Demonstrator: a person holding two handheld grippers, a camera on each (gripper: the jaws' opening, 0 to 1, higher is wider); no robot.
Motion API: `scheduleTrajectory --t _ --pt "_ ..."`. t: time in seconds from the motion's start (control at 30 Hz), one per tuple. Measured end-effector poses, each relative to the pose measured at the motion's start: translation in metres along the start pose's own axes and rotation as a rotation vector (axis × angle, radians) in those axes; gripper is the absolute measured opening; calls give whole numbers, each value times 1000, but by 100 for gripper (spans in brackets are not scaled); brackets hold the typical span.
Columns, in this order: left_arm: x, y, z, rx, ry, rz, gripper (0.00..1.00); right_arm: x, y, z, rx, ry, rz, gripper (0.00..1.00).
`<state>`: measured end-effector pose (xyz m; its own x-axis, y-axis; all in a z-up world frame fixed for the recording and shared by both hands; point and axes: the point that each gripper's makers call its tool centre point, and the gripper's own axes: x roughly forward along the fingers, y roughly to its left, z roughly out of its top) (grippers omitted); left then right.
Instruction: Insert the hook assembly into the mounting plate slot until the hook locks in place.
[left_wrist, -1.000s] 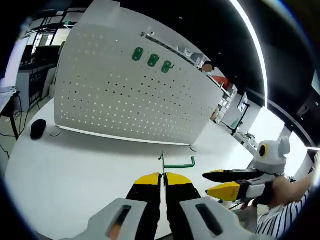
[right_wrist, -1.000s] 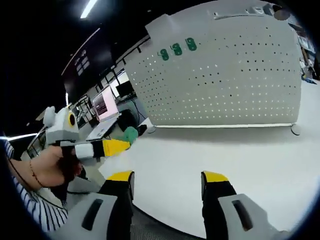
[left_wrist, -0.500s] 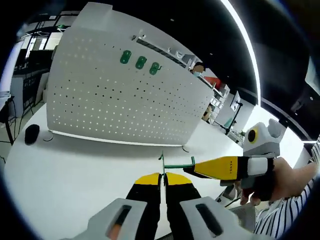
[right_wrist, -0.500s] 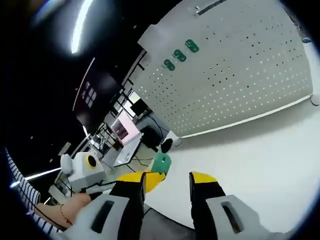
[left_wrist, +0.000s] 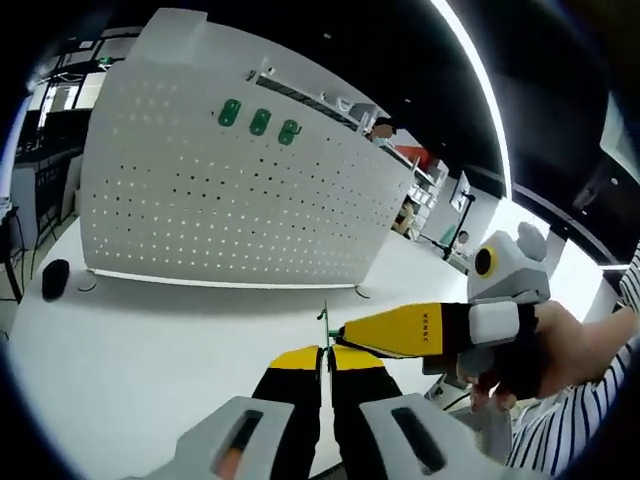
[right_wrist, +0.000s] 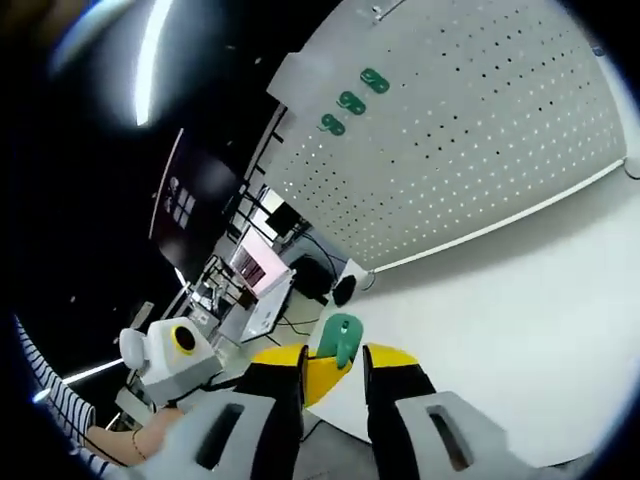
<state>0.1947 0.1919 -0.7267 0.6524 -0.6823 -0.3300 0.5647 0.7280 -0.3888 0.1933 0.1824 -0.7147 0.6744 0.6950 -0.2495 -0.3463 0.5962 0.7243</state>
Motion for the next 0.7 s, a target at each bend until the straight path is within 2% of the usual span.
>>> scheduleTrajectory --t 0.3,0.7 --pt "-1 -2 -1 22 -4 -9 1 1 -1 -2 12 0 0 6" --pt "-1 -4 -2 67 -11 -23 1 -1 -4 -2 95 -7 4 1"
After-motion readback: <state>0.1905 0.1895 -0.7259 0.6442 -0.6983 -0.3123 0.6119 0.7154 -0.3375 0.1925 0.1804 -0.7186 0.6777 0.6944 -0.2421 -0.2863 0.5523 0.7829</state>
